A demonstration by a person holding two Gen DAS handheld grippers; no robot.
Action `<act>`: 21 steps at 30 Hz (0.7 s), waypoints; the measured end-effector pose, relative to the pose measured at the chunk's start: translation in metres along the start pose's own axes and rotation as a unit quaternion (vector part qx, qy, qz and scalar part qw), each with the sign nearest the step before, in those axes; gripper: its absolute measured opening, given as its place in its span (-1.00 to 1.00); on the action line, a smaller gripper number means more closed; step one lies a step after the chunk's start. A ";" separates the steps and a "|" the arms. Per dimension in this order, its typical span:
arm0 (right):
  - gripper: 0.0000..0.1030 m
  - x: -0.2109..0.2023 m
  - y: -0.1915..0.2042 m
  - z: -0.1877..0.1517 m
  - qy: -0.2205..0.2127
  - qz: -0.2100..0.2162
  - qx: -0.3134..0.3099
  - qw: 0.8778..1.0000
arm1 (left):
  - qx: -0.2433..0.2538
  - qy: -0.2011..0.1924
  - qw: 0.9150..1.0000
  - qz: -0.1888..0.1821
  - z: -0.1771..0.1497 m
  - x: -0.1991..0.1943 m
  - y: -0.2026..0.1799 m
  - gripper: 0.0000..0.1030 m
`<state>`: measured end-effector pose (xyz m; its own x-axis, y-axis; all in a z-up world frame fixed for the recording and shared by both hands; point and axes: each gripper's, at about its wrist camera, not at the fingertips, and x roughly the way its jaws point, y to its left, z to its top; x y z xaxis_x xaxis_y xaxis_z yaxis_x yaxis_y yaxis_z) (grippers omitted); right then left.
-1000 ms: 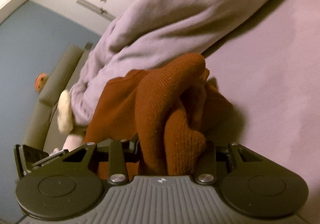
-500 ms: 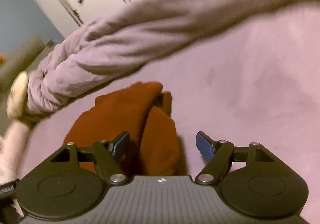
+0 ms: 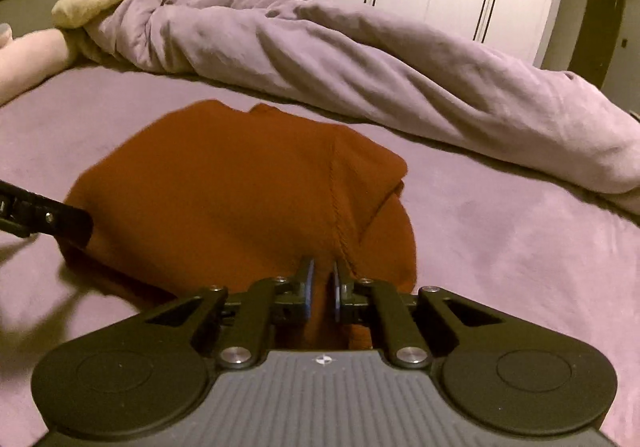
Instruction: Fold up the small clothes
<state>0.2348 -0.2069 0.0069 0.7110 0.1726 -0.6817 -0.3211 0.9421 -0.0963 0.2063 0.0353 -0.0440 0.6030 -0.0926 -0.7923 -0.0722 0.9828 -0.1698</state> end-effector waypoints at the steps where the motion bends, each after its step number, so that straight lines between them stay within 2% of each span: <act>1: -0.86 0.001 0.000 0.002 0.001 0.001 0.000 1.000 | -0.002 0.004 1.000 0.004 -0.002 0.003 0.002 0.92; 6: -0.83 0.002 -0.001 -0.001 0.007 0.006 0.000 1.000 | -0.009 0.026 1.000 0.008 -0.003 0.006 0.010 0.97; 8: -0.70 0.002 -0.001 -0.003 0.010 0.007 -0.004 1.000 | -0.016 0.023 0.999 0.019 -0.004 -0.007 0.015 0.97; 9: -0.54 0.004 -0.001 -0.001 0.013 0.005 -0.002 1.000 | -0.018 0.014 1.000 0.021 -0.005 -0.016 0.016 0.94; 13: -0.45 0.004 -0.015 -0.001 0.021 0.022 0.049 0.998 | -0.008 -0.041 0.999 0.028 0.008 -0.047 0.010 0.92; 15: -0.45 0.003 -0.012 -0.001 0.020 0.017 0.044 0.999 | 0.004 -0.054 0.998 0.034 0.016 -0.048 0.000 0.93; 17: -0.44 0.002 -0.005 -0.002 0.017 0.007 0.029 0.999 | 0.014 -0.045 0.998 0.040 0.023 -0.034 -0.006 0.93; 19: -0.42 0.002 0.000 -0.001 0.016 0.002 0.017 1.000 | 0.026 -0.013 0.998 0.056 0.024 -0.014 -0.012 0.95; 21: -0.42 0.002 0.001 0.000 0.020 0.003 0.013 1.000 | 0.037 -0.005 0.998 0.054 0.022 -0.002 -0.014 0.98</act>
<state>0.2359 -0.2059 0.0058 0.6838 0.1666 -0.7104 -0.3074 0.9487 -0.0734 0.2237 0.0248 -0.0268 0.6026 0.0161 -0.7979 -0.0788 0.9961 -0.0393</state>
